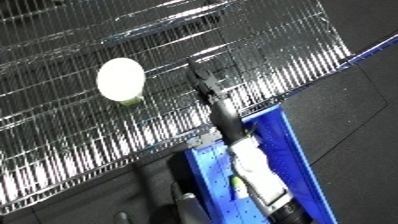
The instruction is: Pick up the object and place it into the box
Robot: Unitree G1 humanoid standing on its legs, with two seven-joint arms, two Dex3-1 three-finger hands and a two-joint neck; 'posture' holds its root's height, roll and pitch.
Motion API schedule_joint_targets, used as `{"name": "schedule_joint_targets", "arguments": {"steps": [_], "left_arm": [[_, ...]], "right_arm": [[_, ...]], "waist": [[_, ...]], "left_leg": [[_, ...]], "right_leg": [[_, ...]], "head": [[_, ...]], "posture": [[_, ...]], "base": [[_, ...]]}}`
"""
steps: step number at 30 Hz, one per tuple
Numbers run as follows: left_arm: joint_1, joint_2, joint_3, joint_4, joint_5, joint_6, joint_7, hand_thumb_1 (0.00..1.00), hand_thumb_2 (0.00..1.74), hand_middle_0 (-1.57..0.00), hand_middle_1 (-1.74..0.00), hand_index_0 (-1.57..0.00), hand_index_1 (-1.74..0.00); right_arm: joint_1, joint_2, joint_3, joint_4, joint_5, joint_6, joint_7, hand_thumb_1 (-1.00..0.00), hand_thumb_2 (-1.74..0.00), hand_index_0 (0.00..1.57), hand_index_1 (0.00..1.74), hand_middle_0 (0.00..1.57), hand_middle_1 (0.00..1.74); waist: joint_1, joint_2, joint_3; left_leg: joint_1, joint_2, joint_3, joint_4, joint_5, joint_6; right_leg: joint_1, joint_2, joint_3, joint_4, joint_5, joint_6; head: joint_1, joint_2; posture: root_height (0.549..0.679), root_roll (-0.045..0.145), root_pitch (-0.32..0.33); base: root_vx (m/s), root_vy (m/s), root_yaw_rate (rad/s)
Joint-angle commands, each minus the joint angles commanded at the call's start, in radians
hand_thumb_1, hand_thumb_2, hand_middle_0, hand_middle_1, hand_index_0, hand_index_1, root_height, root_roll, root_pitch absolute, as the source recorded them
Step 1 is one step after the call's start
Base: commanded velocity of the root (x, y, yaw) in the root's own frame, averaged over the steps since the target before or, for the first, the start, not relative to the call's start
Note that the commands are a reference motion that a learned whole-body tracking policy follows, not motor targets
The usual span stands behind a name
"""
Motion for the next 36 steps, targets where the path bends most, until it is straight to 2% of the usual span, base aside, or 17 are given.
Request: {"name": "schedule_joint_targets", "arguments": {"steps": [9, 14, 19, 26, 36], "left_arm": [[0.02, 0.009, -0.024, -0.012, -0.016, 0.004, 0.0, 1.0, 1.74, -1.57, -1.74, -1.57, -1.74], [0.028, 0.012, -0.033, -0.014, -0.024, 0.006, -0.002, 1.0, 1.74, -1.57, -1.74, -1.57, -1.74], [0.043, 0.021, -0.037, -0.031, -0.035, 0.004, -0.004, 1.0, 1.74, -1.57, -1.74, -1.57, -1.74], [0.051, 0.035, -0.038, -0.054, -0.049, -0.011, 0.004, 1.0, 1.74, -1.57, -1.74, -1.57, -1.74], [0.05, 0.044, -0.039, -0.088, -0.052, -0.01, 0.013, 1.0, 1.74, -1.57, -1.74, -1.57, -1.74]], "right_arm": [[-0.061, 0.002, 0.024, 0.045, 0.006, 0.007, -0.01, 0.0, 0.0, 0.0, 0.0, 0.0, 0.0], [-0.1, 0.002, 0.03, 0.063, 0.007, 0.02, -0.016, 0.0, 0.0, 0.0, 0.0, 0.0, 0.0], [-0.13, -0.005, 0.035, 0.069, 0.01, 0.026, -0.038, 0.0, 0.0, 0.0, 0.0, 0.0, 0.0], [-0.189, -0.024, 0.043, 0.079, 0.018, 0.044, -0.071, 0.0, 0.0, 0.0, 0.0, 0.0, 0.0], [-0.233, -0.057, 0.056, 0.113, 0.033, 0.069, -0.074, 0.0, 0.0, 0.0, 0.0, 0.0, 0.0]], "waist": [[0.024, 0.012, 0.001], [0.036, 0.019, 0.001], [0.045, 0.027, 0.001], [0.053, 0.037, 0.001], [0.06, 0.046, 0.001]], "left_leg": [[-0.035, -0.008, -0.004, 0.029, 0.004, 0.0002], [-0.055, -0.014, -0.007, 0.043, 0.005, 0.0013], [-0.073, -0.022, -0.009, 0.065, -0.005, 0.008], [-0.095, -0.035, -0.009, 0.092, -0.023, 0.0174], [-0.127, -0.041, -0.003, 0.12, -0.047, 0.0303]], "right_leg": [[-0.034, -0.0088, -0.01, 0.04, -0.004, -0.0041], [-0.056, -0.013, -0.013, 0.061, -0.007, -0.006], [-0.08, -0.0163, -0.014, 0.083, -0.012, -0.0094], [-0.114, -0.0115, -0.01, 0.116, -0.023, -0.0135], [-0.161, -0.009, -0.006, 0.147, -0.036, -0.0192]], "head": [[0.009, 0.014], [0.032, 0.06], [0.055, 0.123], [0.081, 0.164], [0.098, 0.223]], "posture": [[0.618, 0.078, -0.013], [0.614, 0.077, -0.012], [0.61, 0.077, -0.007], [0.603, 0.074, 0.003], [0.596, 0.069, 0.026]], "base": [[0.035, 0.016, 0.115], [0.031, 0.029, 0.106], [0.034, 0.033, 0.08], [0.04, 0.033, 0.036], [0.034, 0.025, 0.027]]}}
